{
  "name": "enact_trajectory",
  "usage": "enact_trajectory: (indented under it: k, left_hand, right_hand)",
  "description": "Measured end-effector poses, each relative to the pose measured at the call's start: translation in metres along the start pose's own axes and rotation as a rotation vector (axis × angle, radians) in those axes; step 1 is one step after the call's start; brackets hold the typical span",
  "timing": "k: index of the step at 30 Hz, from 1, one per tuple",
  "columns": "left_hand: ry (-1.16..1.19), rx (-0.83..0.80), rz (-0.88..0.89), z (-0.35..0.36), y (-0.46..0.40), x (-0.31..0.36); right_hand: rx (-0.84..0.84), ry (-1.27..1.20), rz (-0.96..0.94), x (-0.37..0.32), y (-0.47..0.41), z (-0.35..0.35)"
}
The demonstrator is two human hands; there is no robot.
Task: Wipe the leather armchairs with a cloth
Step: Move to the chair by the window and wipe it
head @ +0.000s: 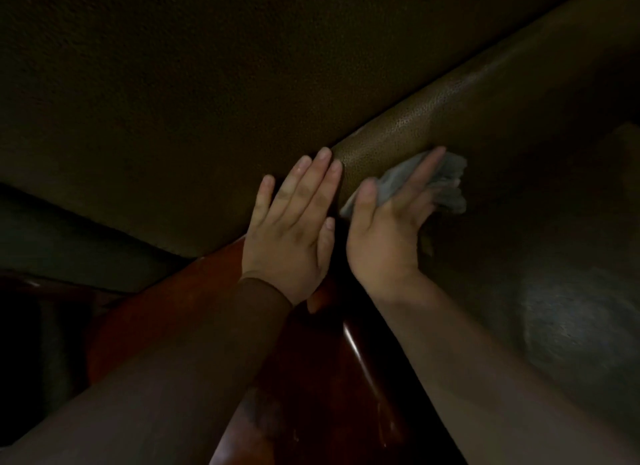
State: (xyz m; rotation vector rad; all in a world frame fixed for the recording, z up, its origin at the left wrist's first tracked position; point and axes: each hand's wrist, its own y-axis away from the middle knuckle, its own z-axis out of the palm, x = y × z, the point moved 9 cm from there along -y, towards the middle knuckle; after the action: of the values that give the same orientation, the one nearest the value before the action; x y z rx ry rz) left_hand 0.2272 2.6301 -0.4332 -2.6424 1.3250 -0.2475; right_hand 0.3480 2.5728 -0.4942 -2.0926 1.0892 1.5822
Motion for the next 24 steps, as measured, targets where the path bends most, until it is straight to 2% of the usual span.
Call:
enact_trajectory:
  k: [3, 4, 7, 9, 11, 13, 15, 17, 21, 24]
  left_hand:
    - [0.005, -0.016, -0.005, 0.001, 0.003, -0.004]
    - [0.006, -0.010, -0.004, 0.000, 0.003, -0.003]
    - [-0.003, 0.012, 0.010, 0.001, 0.002, -0.002]
    - [-0.013, 0.012, 0.002, 0.004, 0.003, -0.005]
    - [-0.010, -0.013, -0.017, 0.010, 0.004, -0.008]
    - [-0.050, -0.086, -0.031, 0.015, 0.006, -0.005]
    - [-0.096, -0.170, -0.070, 0.015, 0.005, 0.002]
    - [-0.095, -0.262, -0.169, 0.009, 0.004, 0.011]
    - [-0.074, -0.560, -0.365, -0.017, -0.002, 0.038]
    - [0.068, -0.757, -0.449, -0.058, 0.014, 0.072]
  right_hand:
    - [-0.056, 0.154, -0.081, 0.009, -0.004, -0.007]
    - [-0.001, 0.151, -0.069, 0.009, -0.019, -0.025]
    - [0.305, 0.080, 0.017, -0.003, -0.080, -0.098]
    - [0.376, 0.075, 0.097, -0.005, -0.099, -0.116]
    - [0.298, 0.134, 0.009, -0.012, -0.082, -0.096]
    - [0.059, 0.235, -0.099, -0.012, -0.034, -0.057]
    - [-0.243, 0.369, -0.061, 0.001, 0.019, -0.029]
    - [-0.421, 0.481, -0.011, 0.010, 0.057, -0.035]
    - [-0.495, 0.668, 0.143, 0.011, 0.085, -0.105]
    - [-0.525, 0.716, 0.236, -0.004, 0.097, -0.177]
